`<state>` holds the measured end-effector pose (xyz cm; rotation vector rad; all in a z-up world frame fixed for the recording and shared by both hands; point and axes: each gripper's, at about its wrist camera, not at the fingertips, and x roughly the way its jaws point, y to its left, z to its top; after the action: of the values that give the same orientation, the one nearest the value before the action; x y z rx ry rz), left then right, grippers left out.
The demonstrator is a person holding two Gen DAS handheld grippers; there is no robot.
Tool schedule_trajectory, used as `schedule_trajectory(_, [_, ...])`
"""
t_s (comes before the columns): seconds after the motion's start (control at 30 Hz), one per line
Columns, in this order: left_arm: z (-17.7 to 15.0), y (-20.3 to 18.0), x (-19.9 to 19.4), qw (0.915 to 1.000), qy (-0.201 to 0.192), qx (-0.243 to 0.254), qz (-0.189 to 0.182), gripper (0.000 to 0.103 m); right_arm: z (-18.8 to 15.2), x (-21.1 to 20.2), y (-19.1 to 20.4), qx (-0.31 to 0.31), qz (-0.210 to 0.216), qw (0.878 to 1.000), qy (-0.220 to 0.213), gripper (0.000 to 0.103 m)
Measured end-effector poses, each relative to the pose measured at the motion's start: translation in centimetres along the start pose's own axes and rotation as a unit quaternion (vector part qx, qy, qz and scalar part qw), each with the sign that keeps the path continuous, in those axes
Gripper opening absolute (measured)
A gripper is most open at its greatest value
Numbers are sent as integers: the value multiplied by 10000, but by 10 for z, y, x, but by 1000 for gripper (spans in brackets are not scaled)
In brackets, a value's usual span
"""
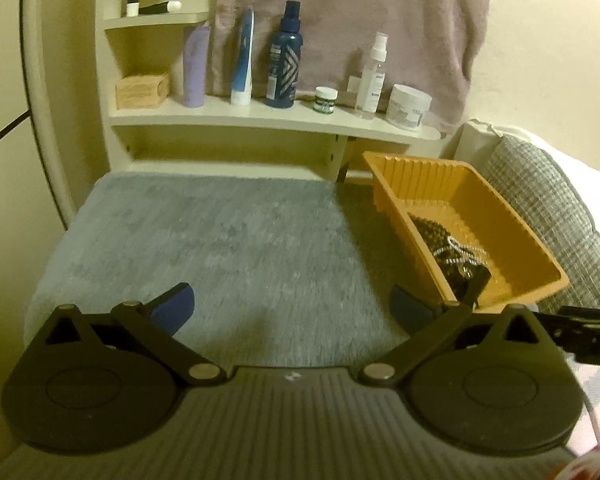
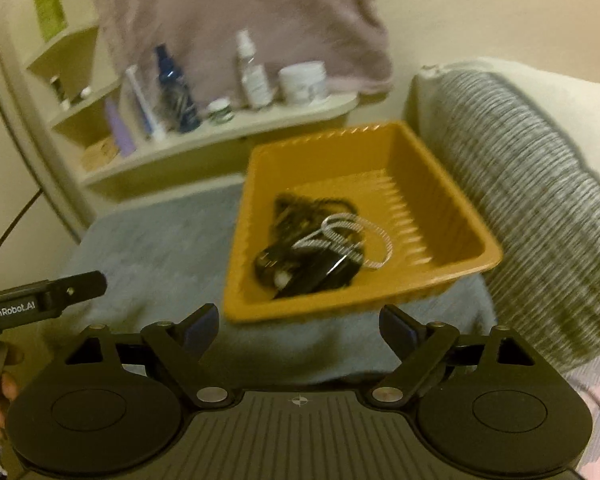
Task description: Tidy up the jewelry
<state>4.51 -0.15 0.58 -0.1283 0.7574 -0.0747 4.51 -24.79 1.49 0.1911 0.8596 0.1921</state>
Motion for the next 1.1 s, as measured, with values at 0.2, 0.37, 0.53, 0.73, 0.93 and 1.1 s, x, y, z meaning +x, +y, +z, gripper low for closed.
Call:
schedule_trajectory(0.2, [-15,-5,-22,9997,165,2,151,102,-12,0,14,-139,39,9996,258,87])
schedule_trajectory(0.37, [-24,-4,-31,9994,213,-60,269,102,-17,-5,17,-180,55,9993,309,87])
schedule_trajectory(0.53, [-28,-8,-36,9995,205,-1,231,103,-18,-9,23,-309,33,9993,219,87])
schedule_trajectory(0.73, [-31,-9,-38,9994,214,51,250,103,-20,-9,29,-377,70,9991,163,87])
schedule_trajectory(0.93, [-32,-8,-37,9994,223,25,259,103,-20,-8,30,-370,67,9992,156,87])
schedule_trajectory(1.1, [-32,-9,-38,9994,204,22,263,103,-20,-8,30,-341,58,9993,139,87])
